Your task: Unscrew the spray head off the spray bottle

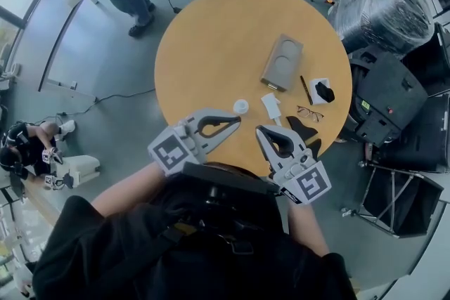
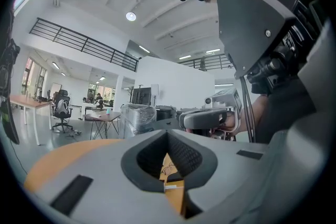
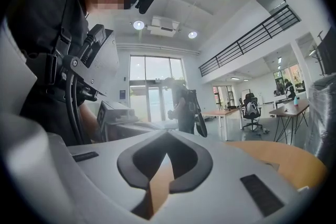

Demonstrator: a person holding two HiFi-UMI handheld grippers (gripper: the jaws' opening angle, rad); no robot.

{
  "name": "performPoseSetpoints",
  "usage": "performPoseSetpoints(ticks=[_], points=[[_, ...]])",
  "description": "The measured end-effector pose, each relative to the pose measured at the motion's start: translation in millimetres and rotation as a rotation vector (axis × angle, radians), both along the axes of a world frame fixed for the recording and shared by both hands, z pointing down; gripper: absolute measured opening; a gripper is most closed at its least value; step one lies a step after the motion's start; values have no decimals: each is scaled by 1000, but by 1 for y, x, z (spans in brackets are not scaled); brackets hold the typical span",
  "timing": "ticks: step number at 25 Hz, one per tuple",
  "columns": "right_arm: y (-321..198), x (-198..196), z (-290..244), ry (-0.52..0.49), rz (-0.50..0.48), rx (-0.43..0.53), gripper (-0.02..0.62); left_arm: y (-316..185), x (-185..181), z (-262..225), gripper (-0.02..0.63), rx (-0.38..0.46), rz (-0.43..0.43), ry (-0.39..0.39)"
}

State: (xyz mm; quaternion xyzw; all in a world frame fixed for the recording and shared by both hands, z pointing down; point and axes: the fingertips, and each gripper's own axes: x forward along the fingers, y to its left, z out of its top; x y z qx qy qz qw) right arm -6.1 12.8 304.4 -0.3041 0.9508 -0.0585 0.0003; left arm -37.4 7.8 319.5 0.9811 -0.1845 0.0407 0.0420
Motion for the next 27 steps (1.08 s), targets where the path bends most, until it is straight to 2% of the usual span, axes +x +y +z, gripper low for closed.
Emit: performPoseSetpoints(ticks=[8,17,27], points=[[1,-1,1,-2,-3,-6,9,3,-3,2,3,5,5,-11],[6,-3,2,1,-9,-17,11,19,0,-1,5,16,48,-16],[7,-1,4,21,-7,-17,9,19,0,3,5,-11,30,-17]])
